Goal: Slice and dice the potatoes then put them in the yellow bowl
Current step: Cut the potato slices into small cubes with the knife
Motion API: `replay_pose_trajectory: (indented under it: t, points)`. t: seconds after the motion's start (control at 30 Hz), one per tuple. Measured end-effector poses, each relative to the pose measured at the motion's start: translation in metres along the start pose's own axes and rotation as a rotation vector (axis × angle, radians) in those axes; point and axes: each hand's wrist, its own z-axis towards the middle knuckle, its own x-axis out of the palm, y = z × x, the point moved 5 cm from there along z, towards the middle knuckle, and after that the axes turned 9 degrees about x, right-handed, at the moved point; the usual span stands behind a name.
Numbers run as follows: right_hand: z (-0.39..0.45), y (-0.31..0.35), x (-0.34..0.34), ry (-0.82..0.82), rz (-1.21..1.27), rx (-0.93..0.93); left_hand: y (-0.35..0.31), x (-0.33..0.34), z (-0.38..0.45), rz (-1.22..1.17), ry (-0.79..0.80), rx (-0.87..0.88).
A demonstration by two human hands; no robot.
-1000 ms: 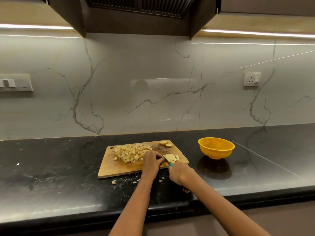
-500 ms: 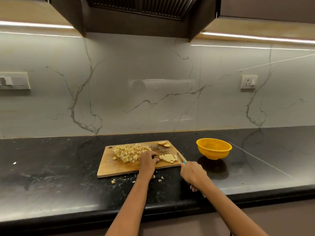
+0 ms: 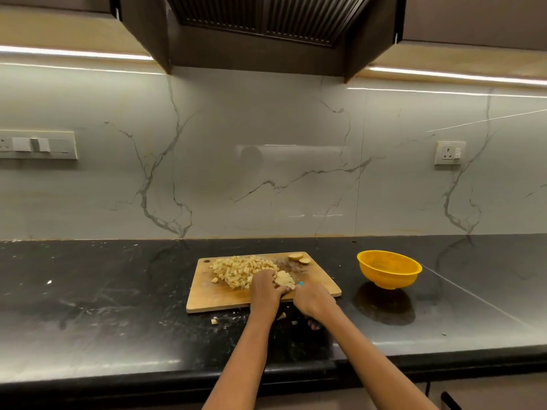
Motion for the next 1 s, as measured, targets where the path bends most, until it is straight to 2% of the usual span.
replay_pose_trajectory:
  t: [0.13,0.3,0.47,0.53,0.67,0.77,0.9,1.0]
  points:
    - [-0.011,-0.018,-0.01,-0.067,0.09,0.095,0.014,-0.007,0.002,-0.02,-0.035,-0.002]
    - [-0.023,-0.017,-0.005,-0.08,-0.052,0.121,0.019,-0.018,0.002,-0.005,-0.082,-0.005]
    - [-0.005,0.021,0.014,0.026,-0.075,-0.008,0.026,-0.027,0.001,0.017,-0.06,0.029]
    - [0.003,0.03,0.01,0.006,-0.076,-0.101,0.029,-0.029,0.001,0.024,-0.045,0.047]
    - [0.013,0.016,-0.014,-0.054,0.072,-0.138,0.029,-0.025,0.005,0.084,0.045,0.116]
    - [0.021,0.003,-0.024,-0.014,0.202,-0.096,0.022,-0.014,0.01,0.16,0.147,0.175]
    - [0.043,-0.004,-0.021,0.03,0.322,-0.193,0.015,-0.003,0.019,0.319,0.203,0.195]
    - [0.063,-0.004,-0.024,-0.172,0.45,-0.332,0.014,-0.004,0.028,0.397,0.157,0.176]
